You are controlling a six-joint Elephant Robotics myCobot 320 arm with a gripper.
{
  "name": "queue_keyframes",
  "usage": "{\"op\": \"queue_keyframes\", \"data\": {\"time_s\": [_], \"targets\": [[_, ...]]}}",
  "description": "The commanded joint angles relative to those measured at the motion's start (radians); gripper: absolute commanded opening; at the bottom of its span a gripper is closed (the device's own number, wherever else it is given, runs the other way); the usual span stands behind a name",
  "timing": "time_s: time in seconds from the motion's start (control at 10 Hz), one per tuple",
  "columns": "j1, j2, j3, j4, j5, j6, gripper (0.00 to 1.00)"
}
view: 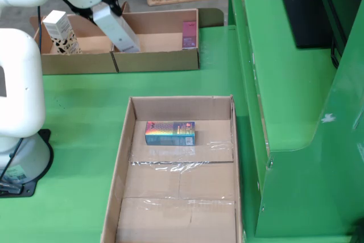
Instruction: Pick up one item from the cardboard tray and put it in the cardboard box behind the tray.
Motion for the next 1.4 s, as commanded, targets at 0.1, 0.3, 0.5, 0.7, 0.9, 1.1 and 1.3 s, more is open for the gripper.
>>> {"op": "queue_keyframes", "data": {"time_s": [0.1,0.3,0.5,0.7,0.9,1.1,1.3], "targets": [[0.005,0.034,-0.064,0.014,0.008,0.003,0.0],[0.005,0.034,-0.064,0.014,0.008,0.003,0.0],[0.005,0.034,-0.064,0.014,0.008,0.003,0.0],[0.005,0.034,-0.064,0.014,0.008,0.003,0.0],[0.005,0.034,-0.064,0.014,0.008,0.003,0.0],[0.005,0.034,-0.064,0.014,0.008,0.003,0.2],[0.005,0.034,-0.064,0.014,0.008,0.003,0.4]]}}
